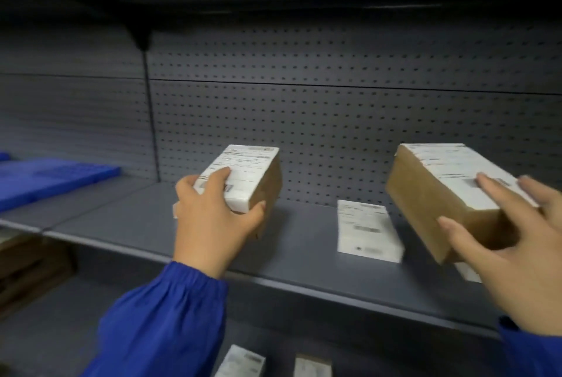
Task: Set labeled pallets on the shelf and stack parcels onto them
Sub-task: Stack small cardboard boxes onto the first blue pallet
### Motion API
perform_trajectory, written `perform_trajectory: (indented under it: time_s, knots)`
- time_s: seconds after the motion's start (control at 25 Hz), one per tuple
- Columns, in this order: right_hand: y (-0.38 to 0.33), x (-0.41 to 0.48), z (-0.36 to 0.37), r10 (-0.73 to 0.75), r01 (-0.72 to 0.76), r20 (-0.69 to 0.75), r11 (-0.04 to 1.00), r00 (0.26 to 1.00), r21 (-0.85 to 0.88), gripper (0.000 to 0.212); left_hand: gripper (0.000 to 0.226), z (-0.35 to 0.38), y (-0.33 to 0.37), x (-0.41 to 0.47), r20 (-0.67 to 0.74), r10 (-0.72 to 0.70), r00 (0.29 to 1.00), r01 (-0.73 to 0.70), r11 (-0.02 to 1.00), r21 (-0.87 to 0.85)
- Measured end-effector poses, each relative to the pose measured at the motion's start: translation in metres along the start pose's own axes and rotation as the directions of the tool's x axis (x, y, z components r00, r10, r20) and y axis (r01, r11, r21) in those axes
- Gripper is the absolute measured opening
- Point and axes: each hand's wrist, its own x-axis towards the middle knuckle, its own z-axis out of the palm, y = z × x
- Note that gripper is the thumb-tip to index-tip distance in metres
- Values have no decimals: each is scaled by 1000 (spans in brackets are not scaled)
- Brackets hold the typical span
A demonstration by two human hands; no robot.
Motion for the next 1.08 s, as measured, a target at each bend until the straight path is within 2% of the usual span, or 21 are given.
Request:
perform_trajectory:
  time_s: [0.16,0.48,0.6,0.8,0.92,1.08]
  knots:
    - [-108,-62,37,-95,83,52,977,994,198,68,77,-87,-59,-3,-14,35,999,-34,999,20]
    - [-306,-174,123,-239,107,243,884,940,455,68,81,-249,-214,8,-52,-1,999,16,962,273]
    - [-373,-195,152,-311,126,302,854,901,504,67,81,-296,-264,21,-81,-36,996,61,940,337]
    - [-470,-215,201,-377,146,314,810,871,568,70,79,-361,-350,62,-130,-60,990,101,936,337]
    - [-530,-225,234,-413,164,313,789,855,592,71,78,-397,-405,103,-144,-90,986,136,924,356]
    - [-631,-232,289,-451,169,305,749,839,641,73,77,-440,-478,185,-173,-63,983,123,923,365]
